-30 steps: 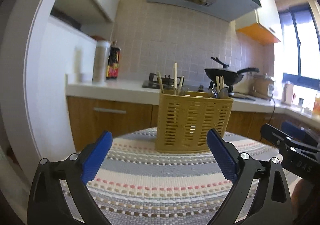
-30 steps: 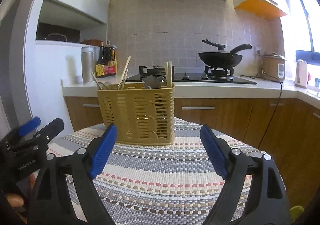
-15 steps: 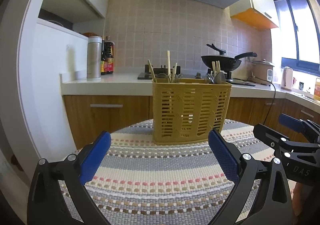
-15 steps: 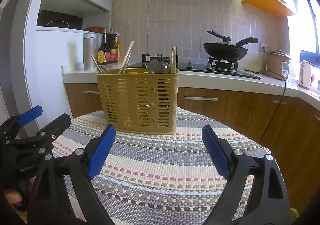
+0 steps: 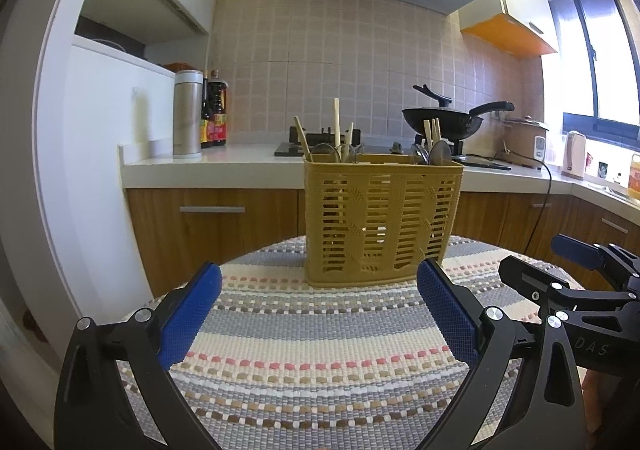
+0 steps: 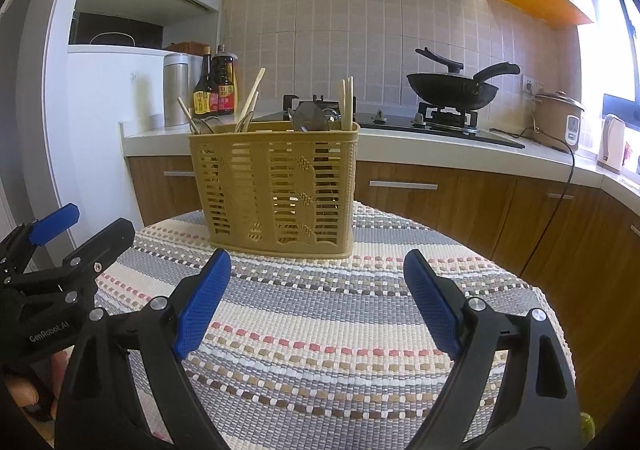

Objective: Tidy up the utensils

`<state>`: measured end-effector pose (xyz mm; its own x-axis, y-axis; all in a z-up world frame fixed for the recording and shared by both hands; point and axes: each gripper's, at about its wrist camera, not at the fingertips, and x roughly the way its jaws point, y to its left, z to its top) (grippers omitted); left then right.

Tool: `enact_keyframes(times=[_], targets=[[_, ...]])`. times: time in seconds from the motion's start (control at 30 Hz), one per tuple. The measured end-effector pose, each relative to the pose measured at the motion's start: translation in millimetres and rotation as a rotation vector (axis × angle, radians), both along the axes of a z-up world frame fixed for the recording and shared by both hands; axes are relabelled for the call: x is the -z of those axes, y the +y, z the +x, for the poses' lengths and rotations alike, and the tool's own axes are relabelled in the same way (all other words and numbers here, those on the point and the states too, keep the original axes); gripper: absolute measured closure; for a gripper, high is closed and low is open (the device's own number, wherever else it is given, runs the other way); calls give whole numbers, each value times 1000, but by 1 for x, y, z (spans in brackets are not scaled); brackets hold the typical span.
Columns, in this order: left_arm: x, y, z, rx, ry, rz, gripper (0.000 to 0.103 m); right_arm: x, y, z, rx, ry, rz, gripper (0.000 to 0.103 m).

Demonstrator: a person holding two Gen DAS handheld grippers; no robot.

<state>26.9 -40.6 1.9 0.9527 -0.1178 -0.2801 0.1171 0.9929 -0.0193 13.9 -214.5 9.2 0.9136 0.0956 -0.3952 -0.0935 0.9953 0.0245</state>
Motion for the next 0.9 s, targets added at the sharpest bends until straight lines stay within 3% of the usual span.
enact_keyframes(times=[0.9], targets=[[1,-5,-1,15,6,11,8,3,1,5,3,25,7,19]])
